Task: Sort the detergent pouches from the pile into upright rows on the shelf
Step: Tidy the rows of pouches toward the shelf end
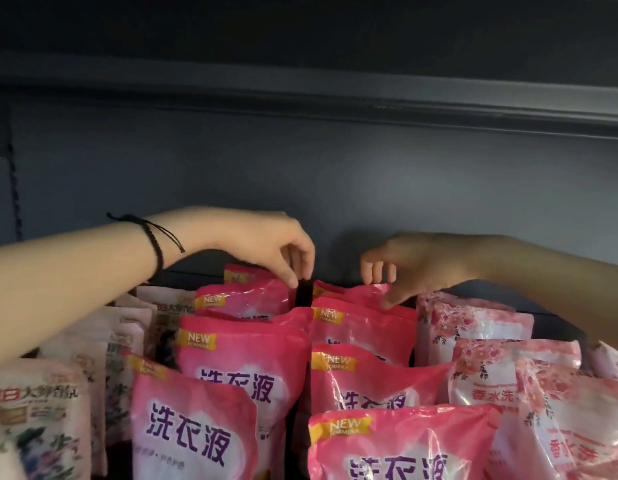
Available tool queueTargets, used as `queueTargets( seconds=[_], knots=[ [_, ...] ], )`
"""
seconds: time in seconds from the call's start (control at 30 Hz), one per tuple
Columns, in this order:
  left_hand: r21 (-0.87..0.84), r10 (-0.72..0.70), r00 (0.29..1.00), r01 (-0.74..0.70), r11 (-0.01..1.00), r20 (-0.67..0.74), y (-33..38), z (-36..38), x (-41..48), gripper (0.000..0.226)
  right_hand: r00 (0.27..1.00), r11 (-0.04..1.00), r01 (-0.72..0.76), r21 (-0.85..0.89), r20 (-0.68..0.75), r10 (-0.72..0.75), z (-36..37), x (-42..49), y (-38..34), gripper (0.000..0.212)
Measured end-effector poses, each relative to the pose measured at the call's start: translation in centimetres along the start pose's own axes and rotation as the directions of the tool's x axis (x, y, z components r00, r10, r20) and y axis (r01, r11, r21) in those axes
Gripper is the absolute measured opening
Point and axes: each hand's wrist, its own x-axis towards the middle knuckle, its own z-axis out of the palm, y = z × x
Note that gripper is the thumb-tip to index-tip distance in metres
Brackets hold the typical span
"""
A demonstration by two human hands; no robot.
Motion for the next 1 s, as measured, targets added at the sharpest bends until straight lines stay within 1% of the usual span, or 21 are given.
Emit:
queueTargets(
  seconds=[0.07, 0.13, 0.17, 0.23, 0.3, 0.33, 0.4, 0.5, 0.57, 0.63, 0.77, 0.8, 0.9, 1.0],
  knots=[
    [-0.034, -0.024, 1.0, 0.025, 0.999, 0.008, -0.9, -1.1, -1.9, 0.017, 0.994, 0.995, 0.087, 0.045, -0.065, -0.084, -1.0, 0.5, -1.7, 0.027],
    [-0.063, -0.041, 0.999, 0.043, 0.997, 0.02, -2.2, -1.6, -3.6, 0.016, 0.982, 0.98, 0.185, 0.075, -0.063, -0.181, -1.1, 1.7, -4.0, 0.025],
    [-0.068, -0.047, 0.999, 0.048, 0.997, 0.025, -2.8, -1.6, -4.2, 0.015, 0.975, 0.974, 0.218, 0.061, -0.05, -0.215, -0.8, 2.3, -5.0, 0.027],
    [-0.072, -0.043, 0.999, 0.045, 0.996, 0.02, -4.2, -1.6, -5.4, 0.015, 0.968, 0.968, 0.25, 0.006, -0.031, -0.25, 0.2, 4.2, -7.0, 0.029],
    [-0.096, -0.025, 1.0, 0.025, 0.995, 0.001, -5.3, -1.5, -6.2, 0.014, 0.965, 0.965, 0.261, -0.011, -0.022, -0.262, 1.1, 5.8, -8.2, 0.024],
    [-0.11, -0.016, 1.0, 0.015, 0.994, -0.004, -5.7, -1.4, -6.4, 0.014, 0.967, 0.967, 0.255, -0.002, -0.025, -0.255, 1.3, 6.4, -8.6, 0.019],
    [-0.134, -0.004, 1.0, 0.006, 0.991, 0.013, -6.5, -1.5, -6.8, 0.017, 0.981, 0.982, 0.189, 0.015, -0.054, -0.188, 1.5, 7.2, -8.9, 0.012],
    [-0.172, -0.045, 0.998, 0.052, 0.984, 0.042, -6.8, -1.3, -6.9, 0.04, 0.99, 0.998, 0.062, 0.004, -0.126, -0.061, 1.8, 7.9, -9.0, 0.009],
    [-0.185, -0.083, 0.995, 0.094, 0.978, 0.063, -7.0, -0.9, -6.9, 0.05, 0.991, 1.0, -0.006, 0.028, -0.132, 0.01, 2.0, 8.4, -9.1, 0.008],
    [-0.193, -0.082, 0.993, 0.098, 0.976, 0.087, -7.1, -0.3, -7.0, 0.049, 0.991, 0.998, -0.049, 0.036, -0.12, 0.053, 2.2, 8.7, -9.3, 0.008],
    [-0.127, -0.063, 0.994, 0.074, 0.989, 0.089, -6.6, 1.2, -7.0, 0.052, 0.986, 0.993, -0.112, 0.03, -0.119, 0.115, 2.3, 9.2, -9.8, 0.009],
    [-0.117, -0.064, 0.994, 0.074, 0.99, 0.083, -6.5, 1.5, -6.8, 0.047, 0.985, 0.992, -0.122, 0.027, -0.122, 0.124, 2.3, 9.3, -10.0, 0.009],
    [-0.055, -0.053, 0.998, 0.055, 0.997, 0.029, -6.5, 2.5, -6.2, 0.02, 0.98, 0.988, -0.149, 0.034, -0.128, 0.152, 2.4, 9.4, -10.3, 0.008],
    [0.008, -0.043, 0.999, 0.043, 0.999, -0.009, -7.2, 2.3, -6.6, 0.016, 0.981, 0.989, -0.137, 0.047, -0.133, 0.142, 2.2, 9.4, -10.9, 0.008]
  ],
)
